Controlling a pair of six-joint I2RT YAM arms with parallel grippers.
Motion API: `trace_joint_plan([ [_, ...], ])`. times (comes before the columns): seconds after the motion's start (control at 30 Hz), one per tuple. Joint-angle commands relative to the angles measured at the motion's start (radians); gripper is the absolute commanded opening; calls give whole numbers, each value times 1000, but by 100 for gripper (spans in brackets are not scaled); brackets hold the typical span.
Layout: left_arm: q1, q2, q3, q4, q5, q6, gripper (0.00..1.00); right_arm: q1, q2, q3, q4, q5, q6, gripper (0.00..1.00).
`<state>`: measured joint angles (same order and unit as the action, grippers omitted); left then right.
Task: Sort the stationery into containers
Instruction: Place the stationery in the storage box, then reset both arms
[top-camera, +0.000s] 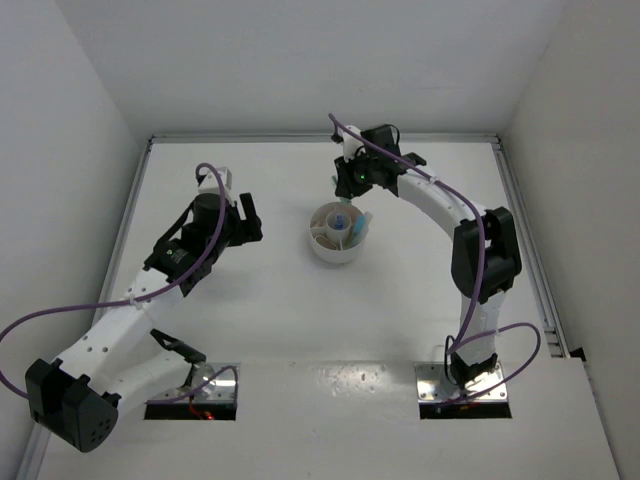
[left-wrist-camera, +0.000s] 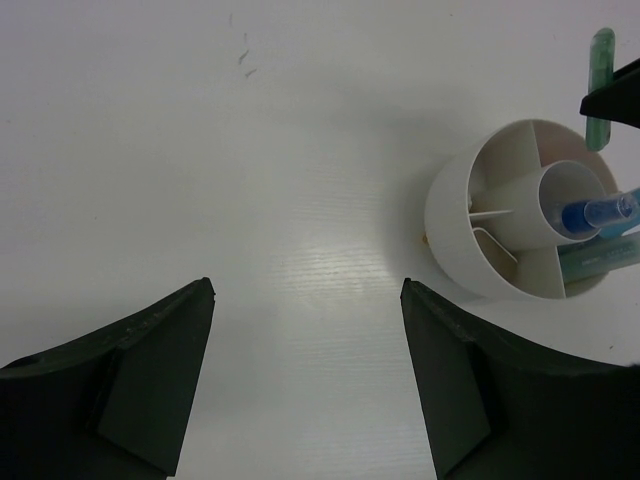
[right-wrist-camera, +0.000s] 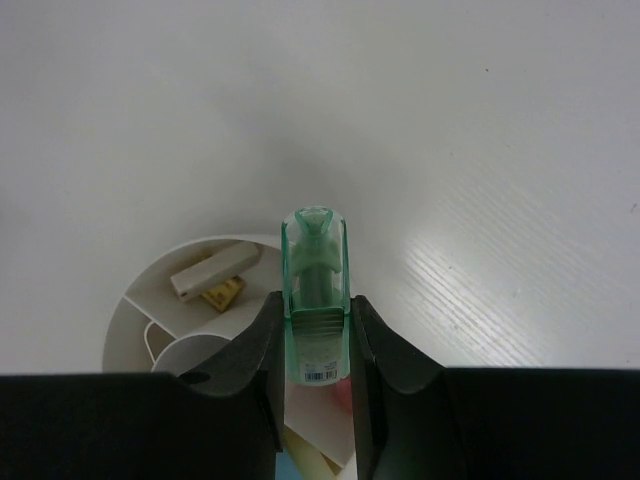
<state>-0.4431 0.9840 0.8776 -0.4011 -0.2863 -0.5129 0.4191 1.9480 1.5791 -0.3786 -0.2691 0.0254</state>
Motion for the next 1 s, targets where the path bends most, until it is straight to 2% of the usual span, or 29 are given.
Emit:
trace_joint_plan([
  [0.0, 6, -10, -2, 36, 3, 11, 81, -5, 8, 35, -8, 11, -36, 0],
  [0.23, 6, -10, -2, 36, 12, 11, 81, -14, 34, 36, -68, 12, -104, 0],
  [0.53, 6, -10, -2, 36, 12, 11, 82, -14, 57, 56, -100, -28, -125, 9],
  [0.6, 6, -10, -2, 36, 12, 11, 82, -14, 57, 56, -100, -38, -134, 18],
  [0.63, 6, -10, -2, 36, 12, 11, 82, -14, 57, 56, -100, -38, -134, 26],
  [0.67, 6, -10, -2, 36, 12, 11, 82, -14, 57, 56, -100, -38, -134, 38],
  [0.7, 6, -10, -2, 36, 12, 11, 82, -14, 46, 56, -100, -38, -134, 42],
  [0.77, 6, -10, -2, 36, 12, 11, 82, -14, 31, 56, -100, -38, -134, 45],
  [0.97, 6, -10, -2, 36, 12, 11, 82, -14, -43, 67, -91, -38, -134, 45],
])
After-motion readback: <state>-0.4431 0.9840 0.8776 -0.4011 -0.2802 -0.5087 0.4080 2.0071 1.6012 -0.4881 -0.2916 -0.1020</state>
